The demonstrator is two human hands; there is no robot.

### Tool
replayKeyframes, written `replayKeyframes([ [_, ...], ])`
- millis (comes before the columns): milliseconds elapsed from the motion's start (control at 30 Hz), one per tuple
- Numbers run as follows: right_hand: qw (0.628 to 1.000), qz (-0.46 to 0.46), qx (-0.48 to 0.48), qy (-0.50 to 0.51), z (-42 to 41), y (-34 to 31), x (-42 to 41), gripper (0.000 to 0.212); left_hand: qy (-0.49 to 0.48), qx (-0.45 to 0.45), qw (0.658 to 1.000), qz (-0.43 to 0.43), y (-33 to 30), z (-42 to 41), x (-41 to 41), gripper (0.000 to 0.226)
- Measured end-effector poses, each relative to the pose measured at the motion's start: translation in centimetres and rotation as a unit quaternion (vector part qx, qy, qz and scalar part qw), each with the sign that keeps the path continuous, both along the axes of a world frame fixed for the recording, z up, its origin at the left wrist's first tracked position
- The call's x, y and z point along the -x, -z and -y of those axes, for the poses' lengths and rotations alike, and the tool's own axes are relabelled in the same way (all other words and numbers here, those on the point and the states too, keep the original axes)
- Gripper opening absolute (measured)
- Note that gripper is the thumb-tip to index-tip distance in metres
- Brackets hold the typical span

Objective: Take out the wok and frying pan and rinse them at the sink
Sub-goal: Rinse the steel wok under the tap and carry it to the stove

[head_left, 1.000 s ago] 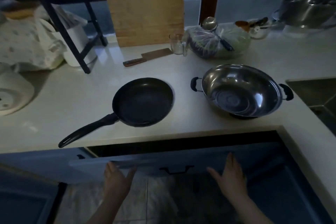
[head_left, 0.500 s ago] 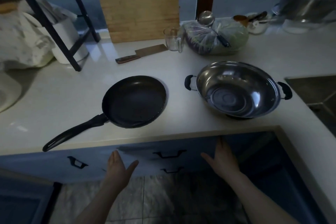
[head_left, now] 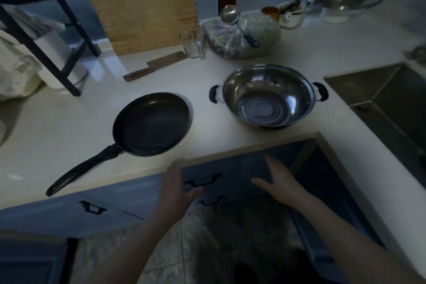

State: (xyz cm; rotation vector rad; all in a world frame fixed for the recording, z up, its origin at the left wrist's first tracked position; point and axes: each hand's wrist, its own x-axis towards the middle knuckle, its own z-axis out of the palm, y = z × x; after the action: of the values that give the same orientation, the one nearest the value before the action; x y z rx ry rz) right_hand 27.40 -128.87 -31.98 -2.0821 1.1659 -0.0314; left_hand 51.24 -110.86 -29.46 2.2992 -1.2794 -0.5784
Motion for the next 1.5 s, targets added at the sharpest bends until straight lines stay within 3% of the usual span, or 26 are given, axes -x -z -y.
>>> replayKeyframes([
  [167, 0.995, 0.064, 0.053, 0.050, 2.5, -4.7, 5.8, 0.102, 0.076, 0.049, 0.996, 0.019, -4.4, 6.5, 1.5, 0.098],
  [333, 0.987, 0.062, 0.126, 0.084, 10.8, -8.3, 9.4, 0.115, 0.112, 0.038, 0.992, 0.053, -7.9, 13.0, 0.9, 0.109],
  [533, 0.987, -0.031, 0.154, 0.014, 18.8, -10.0, 9.0, 0.140, 0.156, -0.035, 0.983, 0.091, -9.4, 19.8, -2.5, 0.129],
  [767, 0.977, -0.130, 0.153, -0.070, 25.0, -10.7, 5.6, 0.140, 0.202, -0.145, 0.958, 0.145, -9.7, 25.4, -6.3, 0.143],
  [933, 0.973, -0.141, 0.127, -0.131, 27.0, -10.7, 3.7, 0.140, 0.246, -0.180, 0.946, 0.111, -9.7, 28.4, -8.5, 0.157],
  [1100, 0.978, -0.085, 0.092, -0.169, 27.2, -11.7, 3.2, 0.135, 0.320, -0.099, 0.941, 0.036, -8.6, 29.2, -8.7, 0.134],
  [1300, 0.983, -0.089, 0.038, -0.156, 27.4, -10.5, 4.1, 0.136, 0.320, -0.083, 0.944, 0.013, -6.1, 29.6, -10.1, 0.146],
  [1500, 0.990, -0.077, 0.024, -0.117, 27.1, -11.1, 4.1, 0.139, 0.351, -0.081, 0.933, 0.003, -7.4, 32.3, -9.8, 0.144],
])
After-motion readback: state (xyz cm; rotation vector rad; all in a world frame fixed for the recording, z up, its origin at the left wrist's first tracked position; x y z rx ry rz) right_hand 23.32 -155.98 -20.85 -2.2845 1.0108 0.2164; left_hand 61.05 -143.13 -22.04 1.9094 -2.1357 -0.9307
